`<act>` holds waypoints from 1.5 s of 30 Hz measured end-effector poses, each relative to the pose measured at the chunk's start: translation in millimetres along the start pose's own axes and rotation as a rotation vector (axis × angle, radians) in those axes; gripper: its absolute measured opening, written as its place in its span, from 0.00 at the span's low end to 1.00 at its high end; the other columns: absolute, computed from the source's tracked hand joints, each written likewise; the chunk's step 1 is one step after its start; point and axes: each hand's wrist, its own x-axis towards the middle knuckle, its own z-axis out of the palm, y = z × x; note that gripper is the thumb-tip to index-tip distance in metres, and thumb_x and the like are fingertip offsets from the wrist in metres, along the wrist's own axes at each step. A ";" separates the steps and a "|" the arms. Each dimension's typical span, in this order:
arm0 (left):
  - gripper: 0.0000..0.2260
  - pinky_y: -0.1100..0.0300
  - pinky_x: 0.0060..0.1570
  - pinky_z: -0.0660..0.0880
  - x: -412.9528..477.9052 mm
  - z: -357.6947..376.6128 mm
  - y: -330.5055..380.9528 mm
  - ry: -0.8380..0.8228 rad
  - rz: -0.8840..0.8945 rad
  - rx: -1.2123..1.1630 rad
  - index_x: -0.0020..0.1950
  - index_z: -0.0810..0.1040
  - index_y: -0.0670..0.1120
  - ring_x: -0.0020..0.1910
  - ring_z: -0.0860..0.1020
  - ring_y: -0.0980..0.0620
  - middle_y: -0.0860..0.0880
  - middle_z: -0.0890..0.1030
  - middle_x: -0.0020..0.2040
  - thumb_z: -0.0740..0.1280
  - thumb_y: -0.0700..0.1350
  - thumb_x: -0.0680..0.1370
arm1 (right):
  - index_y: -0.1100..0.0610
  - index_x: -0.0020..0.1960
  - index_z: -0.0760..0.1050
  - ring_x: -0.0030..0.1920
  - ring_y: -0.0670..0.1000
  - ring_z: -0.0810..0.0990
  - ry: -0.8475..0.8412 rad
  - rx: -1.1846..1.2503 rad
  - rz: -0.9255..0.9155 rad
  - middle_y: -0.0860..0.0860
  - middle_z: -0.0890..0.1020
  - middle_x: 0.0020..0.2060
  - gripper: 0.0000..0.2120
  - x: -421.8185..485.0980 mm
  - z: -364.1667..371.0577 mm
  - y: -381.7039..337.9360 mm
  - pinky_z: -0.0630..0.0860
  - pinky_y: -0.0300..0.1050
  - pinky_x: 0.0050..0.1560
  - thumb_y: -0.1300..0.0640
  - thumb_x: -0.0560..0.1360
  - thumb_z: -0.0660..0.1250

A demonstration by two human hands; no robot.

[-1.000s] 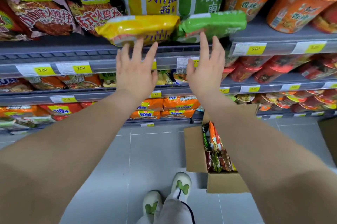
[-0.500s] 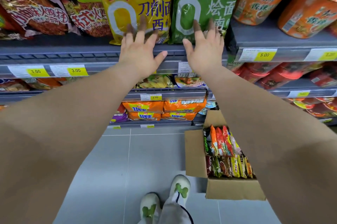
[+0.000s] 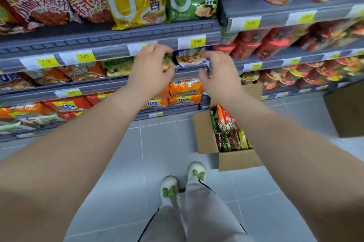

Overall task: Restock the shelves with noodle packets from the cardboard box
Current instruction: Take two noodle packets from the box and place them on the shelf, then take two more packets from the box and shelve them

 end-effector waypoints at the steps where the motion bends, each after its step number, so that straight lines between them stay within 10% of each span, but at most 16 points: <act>1: 0.16 0.55 0.62 0.65 -11.8 -3.0 11.1 -0.018 0.015 -0.015 0.63 0.74 0.46 0.63 0.71 0.45 0.45 0.74 0.62 0.65 0.46 0.76 | 0.61 0.65 0.71 0.63 0.57 0.71 -0.018 0.006 0.025 0.57 0.76 0.60 0.19 -21.0 -14.0 3.0 0.65 0.46 0.62 0.58 0.76 0.64; 23: 0.15 0.59 0.49 0.69 -105.5 168.7 392.2 -0.282 0.050 -0.174 0.62 0.74 0.50 0.51 0.74 0.53 0.51 0.76 0.55 0.66 0.49 0.76 | 0.58 0.64 0.73 0.60 0.53 0.74 -0.072 -0.027 0.314 0.54 0.78 0.58 0.18 -266.2 -291.3 279.4 0.69 0.45 0.56 0.57 0.75 0.66; 45: 0.12 0.62 0.47 0.68 107.5 248.0 414.9 -0.284 -0.257 -0.095 0.60 0.76 0.49 0.47 0.72 0.56 0.53 0.77 0.52 0.67 0.48 0.77 | 0.54 0.66 0.71 0.64 0.51 0.71 -0.431 -0.132 -0.009 0.51 0.76 0.63 0.19 -10.7 -293.7 435.3 0.68 0.44 0.61 0.57 0.76 0.63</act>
